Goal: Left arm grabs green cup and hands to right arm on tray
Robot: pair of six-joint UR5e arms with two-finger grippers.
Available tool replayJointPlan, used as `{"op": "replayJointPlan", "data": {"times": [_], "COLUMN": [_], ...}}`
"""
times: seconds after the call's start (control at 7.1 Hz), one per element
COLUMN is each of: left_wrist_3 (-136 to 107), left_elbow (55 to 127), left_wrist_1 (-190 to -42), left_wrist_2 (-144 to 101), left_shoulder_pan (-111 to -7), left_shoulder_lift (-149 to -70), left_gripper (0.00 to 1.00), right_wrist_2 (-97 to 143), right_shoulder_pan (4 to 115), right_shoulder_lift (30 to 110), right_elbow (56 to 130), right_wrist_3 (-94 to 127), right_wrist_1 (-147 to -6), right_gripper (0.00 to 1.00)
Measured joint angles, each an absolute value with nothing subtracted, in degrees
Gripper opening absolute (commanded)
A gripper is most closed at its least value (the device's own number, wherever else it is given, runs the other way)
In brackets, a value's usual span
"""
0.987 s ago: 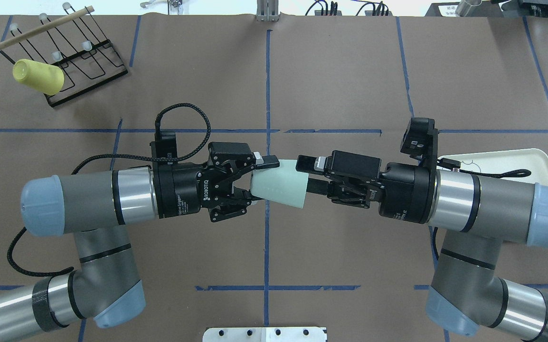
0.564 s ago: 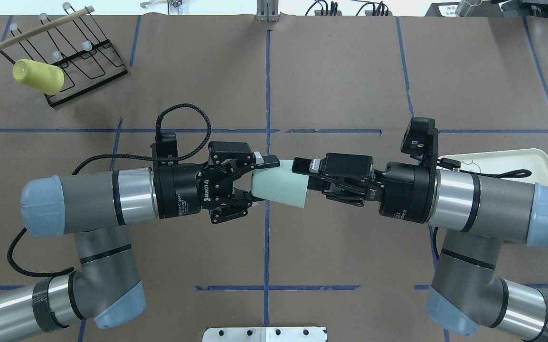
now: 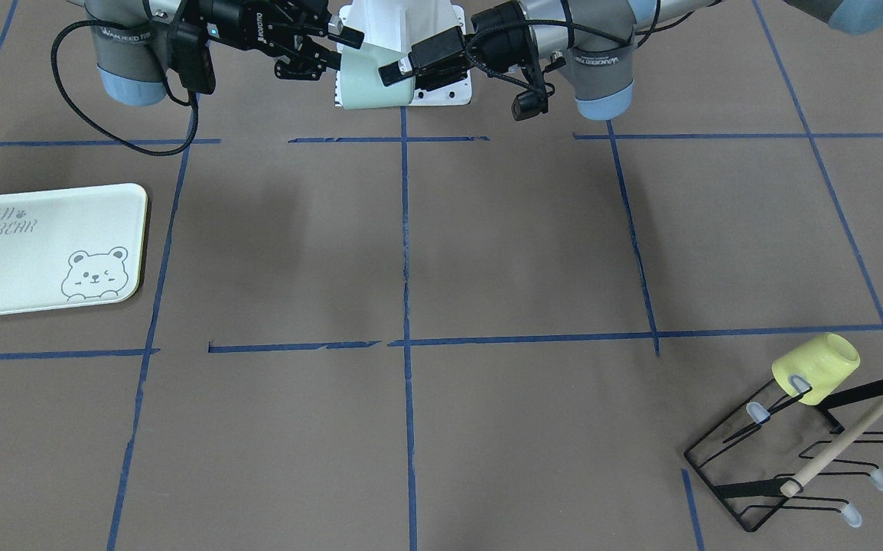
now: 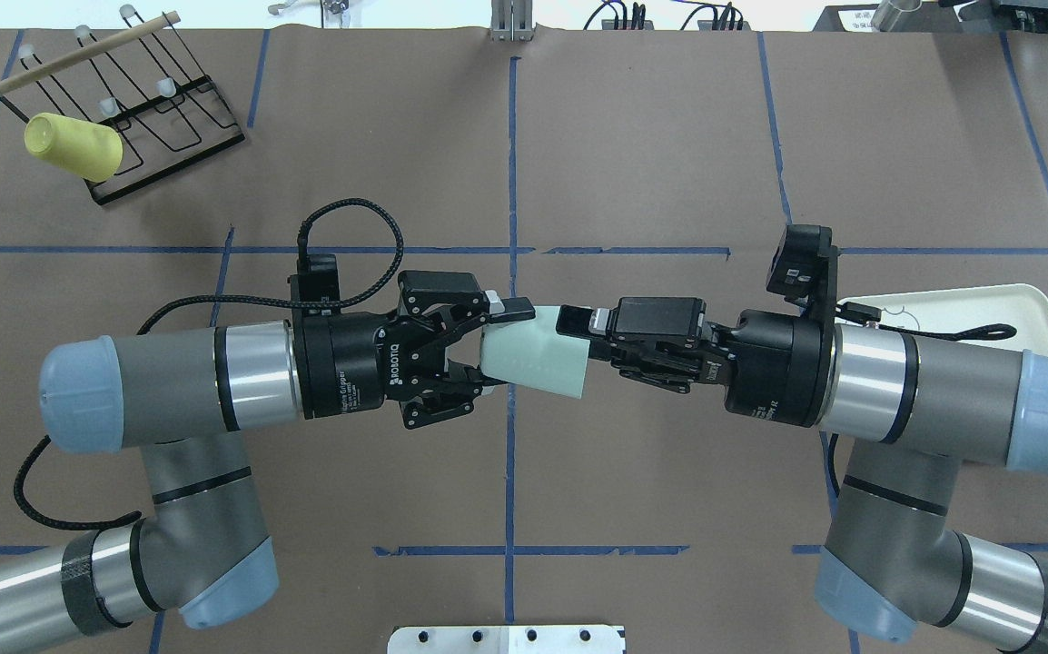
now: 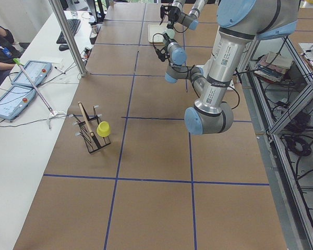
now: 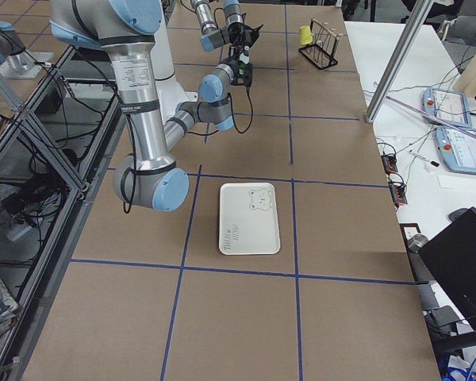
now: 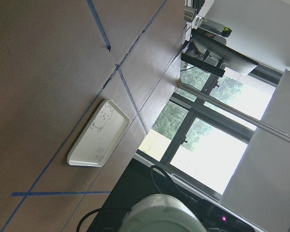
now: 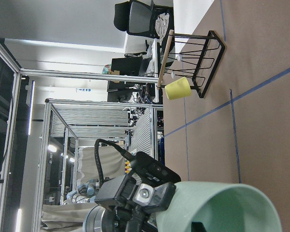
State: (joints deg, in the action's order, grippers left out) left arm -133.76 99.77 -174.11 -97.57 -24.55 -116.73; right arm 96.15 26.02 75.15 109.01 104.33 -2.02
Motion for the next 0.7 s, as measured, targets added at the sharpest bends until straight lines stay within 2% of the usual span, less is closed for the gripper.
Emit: {"op": "replayJointPlan", "data": {"times": [0.56,0.7], "left_wrist_3": [-133.9,-133.9], "left_elbow": [99.9,99.9], "left_wrist_1": [-173.5,-173.3], "left_wrist_2": [-97.6,-97.5], "left_shoulder_pan": [-24.2,-24.0], "left_shoulder_lift": [-117.1,-117.2], "left_gripper": [0.37,0.37], "right_wrist_2": [96.2,96.2], "right_shoulder_pan": [26.0,26.0], "right_shoulder_lift": [75.1,75.1], "right_elbow": [108.7,108.6], "right_wrist_3": [104.2,104.2], "right_wrist_1": [-2.0,-2.0], "right_gripper": [0.47,0.43]}}
